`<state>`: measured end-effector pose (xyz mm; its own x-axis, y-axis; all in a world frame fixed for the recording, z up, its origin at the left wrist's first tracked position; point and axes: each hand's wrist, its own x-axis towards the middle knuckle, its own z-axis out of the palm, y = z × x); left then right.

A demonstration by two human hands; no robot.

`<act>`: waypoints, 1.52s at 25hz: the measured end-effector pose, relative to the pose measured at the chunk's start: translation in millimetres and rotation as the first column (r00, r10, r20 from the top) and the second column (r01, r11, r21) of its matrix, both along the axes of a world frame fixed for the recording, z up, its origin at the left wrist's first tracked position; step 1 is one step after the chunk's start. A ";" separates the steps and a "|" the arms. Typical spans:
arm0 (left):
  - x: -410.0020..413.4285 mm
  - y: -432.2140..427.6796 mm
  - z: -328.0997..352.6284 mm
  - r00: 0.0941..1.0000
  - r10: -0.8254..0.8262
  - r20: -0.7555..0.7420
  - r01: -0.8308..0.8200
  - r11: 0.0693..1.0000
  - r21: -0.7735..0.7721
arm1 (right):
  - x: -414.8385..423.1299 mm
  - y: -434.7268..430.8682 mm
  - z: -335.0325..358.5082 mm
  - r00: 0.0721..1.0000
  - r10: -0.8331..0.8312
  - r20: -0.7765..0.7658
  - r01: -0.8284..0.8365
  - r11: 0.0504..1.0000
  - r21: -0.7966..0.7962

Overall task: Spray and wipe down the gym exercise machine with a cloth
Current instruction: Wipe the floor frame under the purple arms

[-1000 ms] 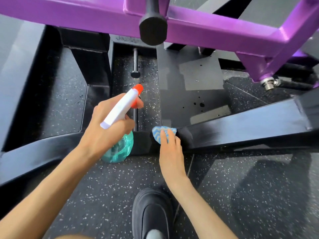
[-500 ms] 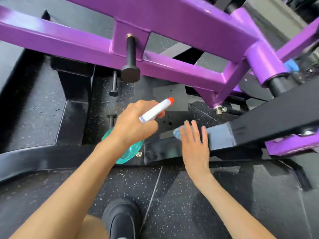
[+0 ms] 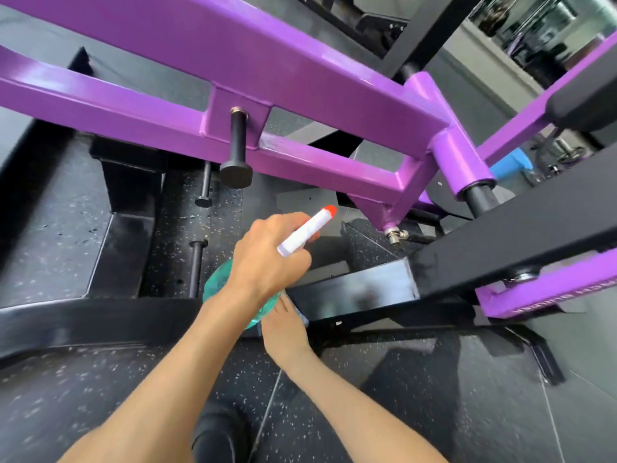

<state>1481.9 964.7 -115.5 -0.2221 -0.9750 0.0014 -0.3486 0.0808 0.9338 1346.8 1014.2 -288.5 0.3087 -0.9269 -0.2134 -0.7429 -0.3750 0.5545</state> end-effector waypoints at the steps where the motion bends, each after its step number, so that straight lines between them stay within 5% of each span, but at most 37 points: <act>1: 2.6 -3.2 5.5 1.000 -0.002 -0.013 0.002 1.000 0.015 | -5.8 -2.0 11.7 0.999 0.012 -0.050 -0.014 0.999 -0.038; 4: -1.7 -7.6 16.9 0.991 -0.111 -0.068 0.110 0.994 -0.015 | -63.6 0.1 71.7 0.986 -0.091 -0.140 0.049 0.959 -0.279; 7: -25.3 1.5 26.8 0.957 -0.286 0.049 0.289 0.955 -0.063 | -109.3 3.2 170.2 0.960 -0.193 -0.201 0.125 0.943 -0.308; 9: -44.4 6.4 29.8 0.937 -0.348 -0.018 0.347 0.937 -0.041 | -122.8 3.7 241.5 0.941 -0.226 -0.252 0.103 0.901 -0.422; 12: -64.5 16.3 39.2 0.922 -0.359 -0.148 0.370 0.927 0.054 | -131.1 -6.6 353.6 0.922 -0.256 -0.290 -0.029 0.702 -0.711; 15: -78.7 22.8 46.8 0.914 -0.378 -0.148 0.389 0.920 0.051 | -144.9 -4.0 405.3 0.940 -0.284 -0.190 0.019 0.599 -0.801; 19: -82.7 20.1 42.1 0.959 -0.275 -0.072 0.276 0.961 -0.002 | -137.5 -11.3 301.1 0.933 -0.261 -0.246 0.028 0.737 -0.675; 21: -78.4 12.9 32.7 0.979 -0.186 -0.081 0.187 0.982 0.007 | -123.6 -9.6 225.3 0.886 -0.132 -0.445 -0.107 0.875 -0.473; 24: -71.5 8.6 35.1 0.980 -0.148 -0.131 0.151 0.989 0.013 | -109.8 -0.7 181.4 0.845 -0.091 -0.528 -0.003 0.985 -0.175; 27: -65.6 13.7 44.3 0.965 -0.163 -0.203 0.167 0.986 0.002 | -125.6 2.3 250.2 0.843 -0.276 -0.462 0.078 0.912 -0.403; 28: -64.0 14.7 46.1 0.955 -0.155 -0.252 0.164 0.986 0.017 | -130.0 0.7 290.9 0.867 -0.351 -0.353 0.052 0.769 -0.637; 30: -60.5 14.0 48.1 0.939 -0.110 -0.325 0.134 0.990 0.053 | -142.2 -8.1 359.8 0.952 -0.224 -0.208 -0.040 0.585 -0.810; 32: -58.3 14.4 51.5 0.943 -0.088 -0.322 0.111 0.992 0.053 | -139.0 -6.7 367.8 0.984 -0.164 -0.065 0.046 0.592 -0.804; 36: -48.6 18.0 55.4 0.970 0.024 -0.242 -0.027 1.000 -0.007 | -119.2 -14.3 275.2 0.968 -0.226 0.109 0.250 0.840 -0.481; 38: -43.7 15.0 58.4 0.969 0.116 -0.218 -0.117 0.993 0.008 | -117.3 -60.1 294.6 0.927 -0.262 0.269 0.361 0.819 -0.446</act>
